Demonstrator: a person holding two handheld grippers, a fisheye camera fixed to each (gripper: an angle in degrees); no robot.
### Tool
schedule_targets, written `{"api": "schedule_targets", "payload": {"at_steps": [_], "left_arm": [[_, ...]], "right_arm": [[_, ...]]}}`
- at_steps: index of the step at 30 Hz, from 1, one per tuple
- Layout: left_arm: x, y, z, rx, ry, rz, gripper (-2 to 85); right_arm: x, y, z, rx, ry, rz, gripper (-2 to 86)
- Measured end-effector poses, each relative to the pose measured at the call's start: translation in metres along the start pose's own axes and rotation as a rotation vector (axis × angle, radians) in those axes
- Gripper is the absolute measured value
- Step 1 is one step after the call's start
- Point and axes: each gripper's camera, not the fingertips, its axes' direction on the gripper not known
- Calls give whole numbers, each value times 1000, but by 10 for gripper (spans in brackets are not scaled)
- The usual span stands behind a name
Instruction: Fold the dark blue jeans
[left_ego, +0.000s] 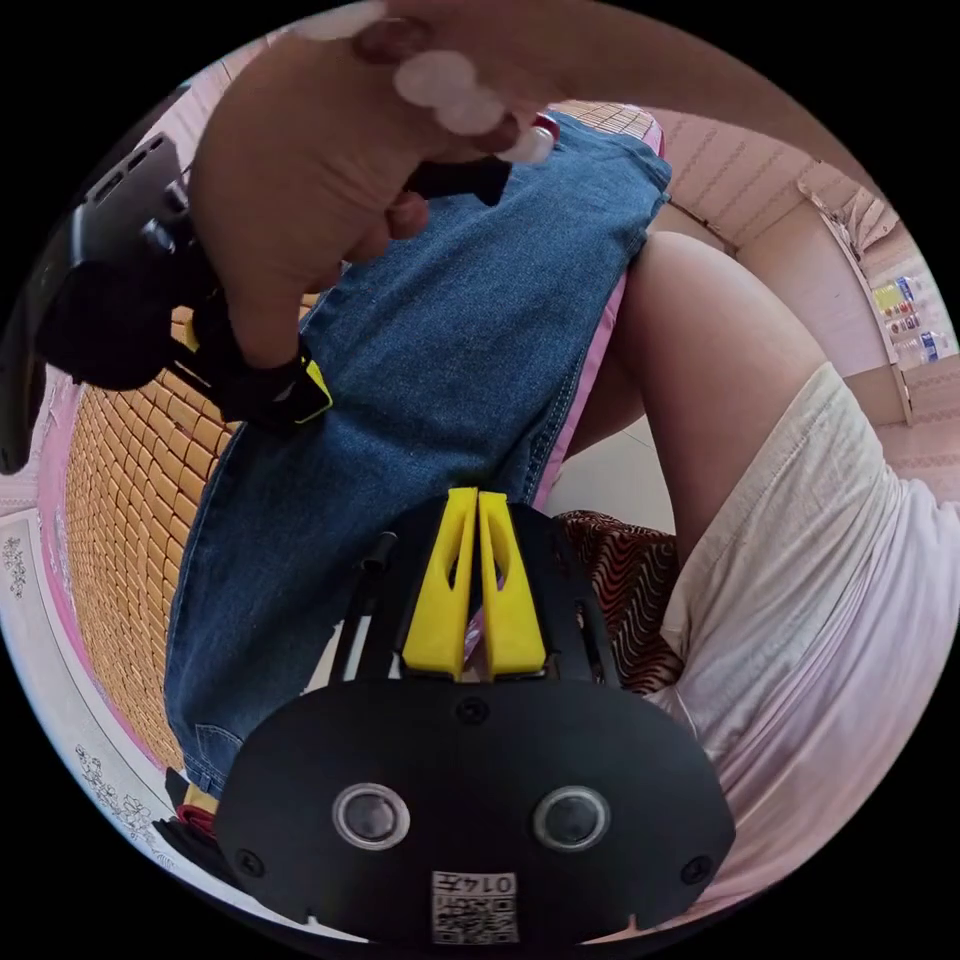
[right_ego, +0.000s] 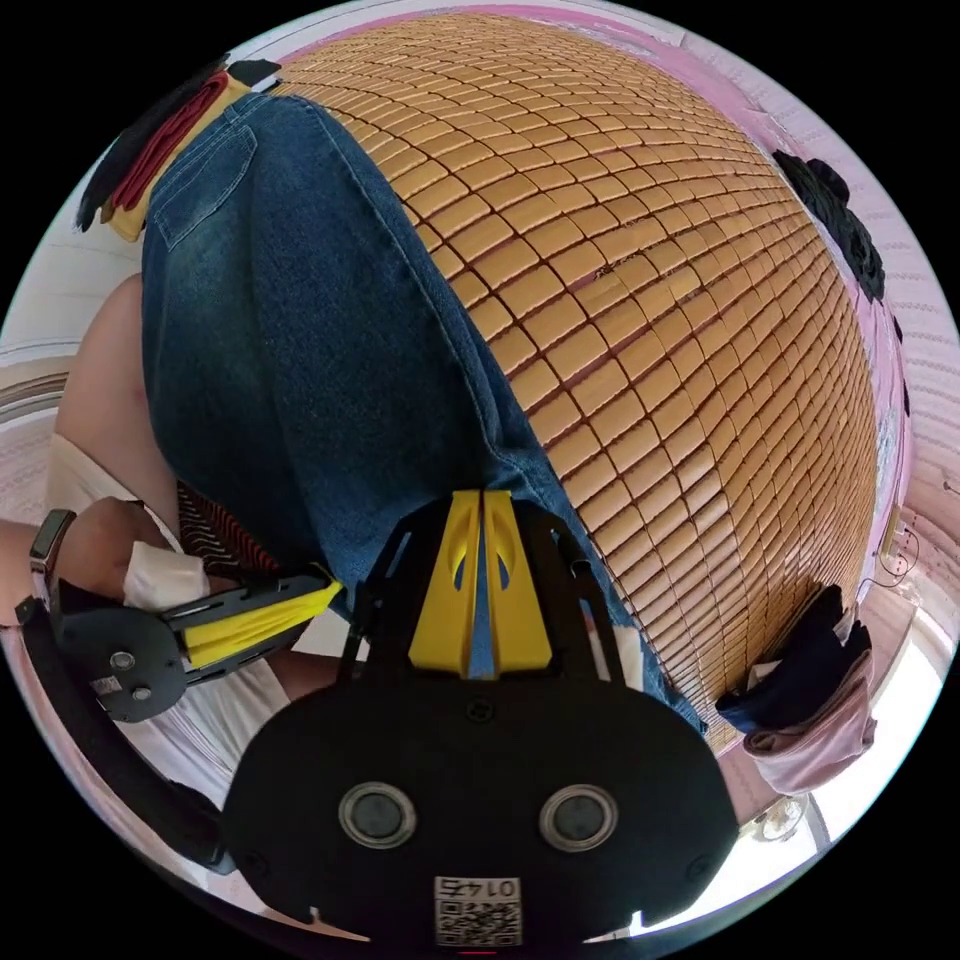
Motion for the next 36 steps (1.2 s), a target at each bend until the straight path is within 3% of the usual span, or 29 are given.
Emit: {"api": "schedule_targets", "payload": {"at_steps": [3, 24, 36], "left_arm": [[1, -1, -5, -42, 31, 26, -10], [11, 20, -3, -80, -45, 109, -9], [1, 56, -28, -18, -33, -9, -10]], "right_arm": [[9, -12, -12, -100, -16, -111, -6], [75, 39, 21, -118, -72, -14, -10], [100, 198, 46, 136, 50, 68, -10]]}}
